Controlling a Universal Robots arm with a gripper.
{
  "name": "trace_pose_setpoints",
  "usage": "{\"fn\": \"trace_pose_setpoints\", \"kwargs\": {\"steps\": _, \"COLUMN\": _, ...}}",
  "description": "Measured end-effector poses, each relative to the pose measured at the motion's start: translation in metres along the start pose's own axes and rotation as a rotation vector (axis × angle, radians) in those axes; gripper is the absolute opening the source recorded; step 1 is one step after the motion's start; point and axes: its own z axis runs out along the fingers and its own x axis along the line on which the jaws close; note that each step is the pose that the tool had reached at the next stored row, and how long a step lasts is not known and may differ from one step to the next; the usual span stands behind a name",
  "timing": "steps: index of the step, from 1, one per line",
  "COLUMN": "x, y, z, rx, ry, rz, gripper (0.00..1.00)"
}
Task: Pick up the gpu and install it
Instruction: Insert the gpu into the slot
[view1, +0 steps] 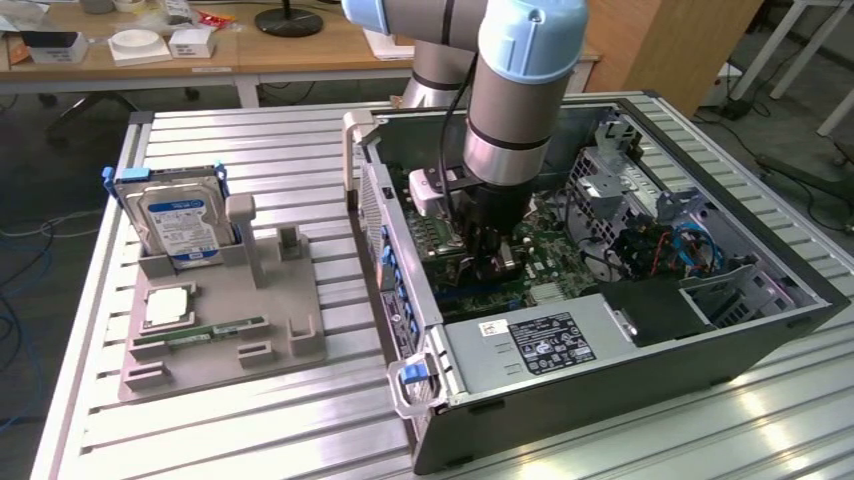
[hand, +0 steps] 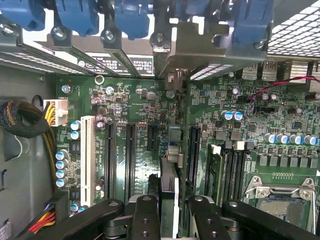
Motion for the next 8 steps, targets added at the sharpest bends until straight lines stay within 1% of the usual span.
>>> {"fn": "trace_pose_setpoints", "kwargs": {"steps": 8, "x": 0.0000, "y": -0.0001, "z": -0.0019, "rx": 0.0000, "ry": 0.0000, "rz": 0.000, "gripper": 0.27}}
